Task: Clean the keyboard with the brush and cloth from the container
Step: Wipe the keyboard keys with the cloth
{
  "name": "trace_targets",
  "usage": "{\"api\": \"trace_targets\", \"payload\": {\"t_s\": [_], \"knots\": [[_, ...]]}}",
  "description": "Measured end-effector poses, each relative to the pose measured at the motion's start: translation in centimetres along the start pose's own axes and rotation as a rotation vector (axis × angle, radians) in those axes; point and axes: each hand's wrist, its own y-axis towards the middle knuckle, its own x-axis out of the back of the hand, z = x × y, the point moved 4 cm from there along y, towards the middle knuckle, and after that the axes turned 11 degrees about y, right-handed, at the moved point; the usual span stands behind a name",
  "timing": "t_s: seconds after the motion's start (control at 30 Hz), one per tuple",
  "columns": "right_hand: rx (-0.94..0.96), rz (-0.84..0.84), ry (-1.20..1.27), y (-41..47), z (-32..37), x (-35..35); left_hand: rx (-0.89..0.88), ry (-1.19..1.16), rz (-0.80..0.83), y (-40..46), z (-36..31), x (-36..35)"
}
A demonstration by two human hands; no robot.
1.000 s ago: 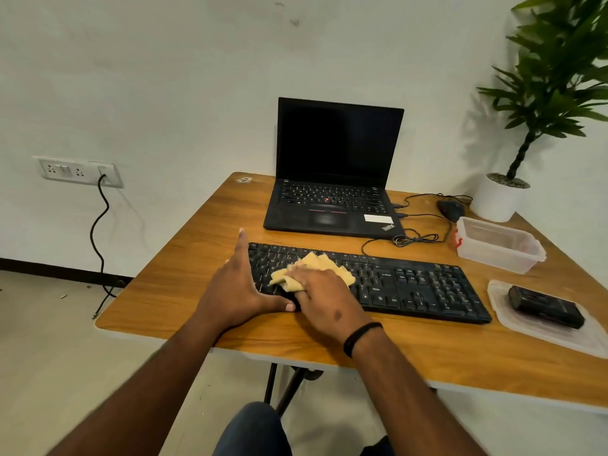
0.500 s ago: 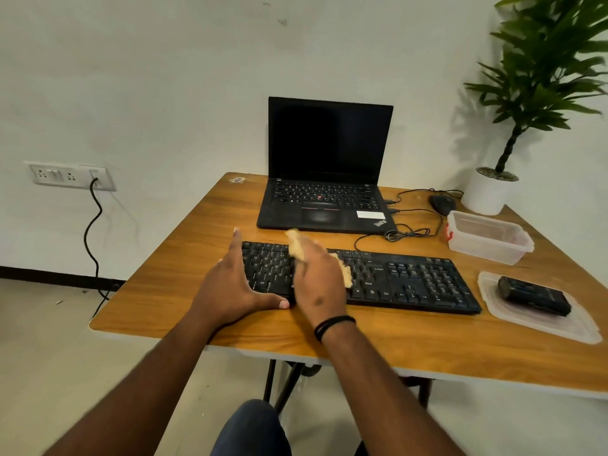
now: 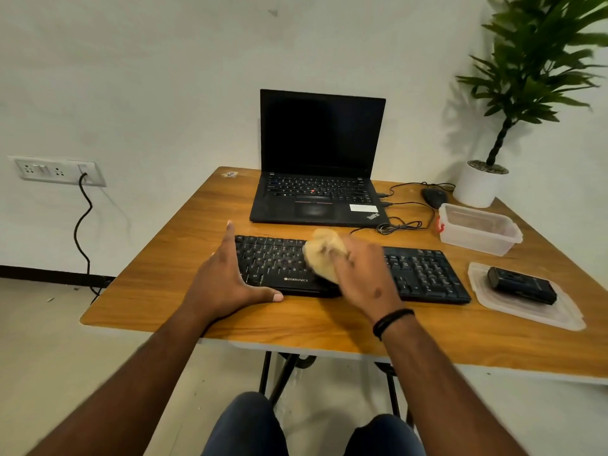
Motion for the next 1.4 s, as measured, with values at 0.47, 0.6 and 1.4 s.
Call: {"api": "trace_targets", "payload": {"t_s": [0.47,0.6,1.4], "knots": [[0.081,0.185,-0.312,-2.5,-0.1,-5.9,0.016,0.014,-0.033,-0.2,-0.2,-0.1],[0.120,0.239,-0.175,-4.8,0.0,-3.3,0.007,0.012,-0.037,-0.1,0.0,-0.2],[-0.013,0.252,-0.275,-1.0,-0.1,-2.2,0.012,0.021,-0.031,0.2,0.4,-0.6]]}}
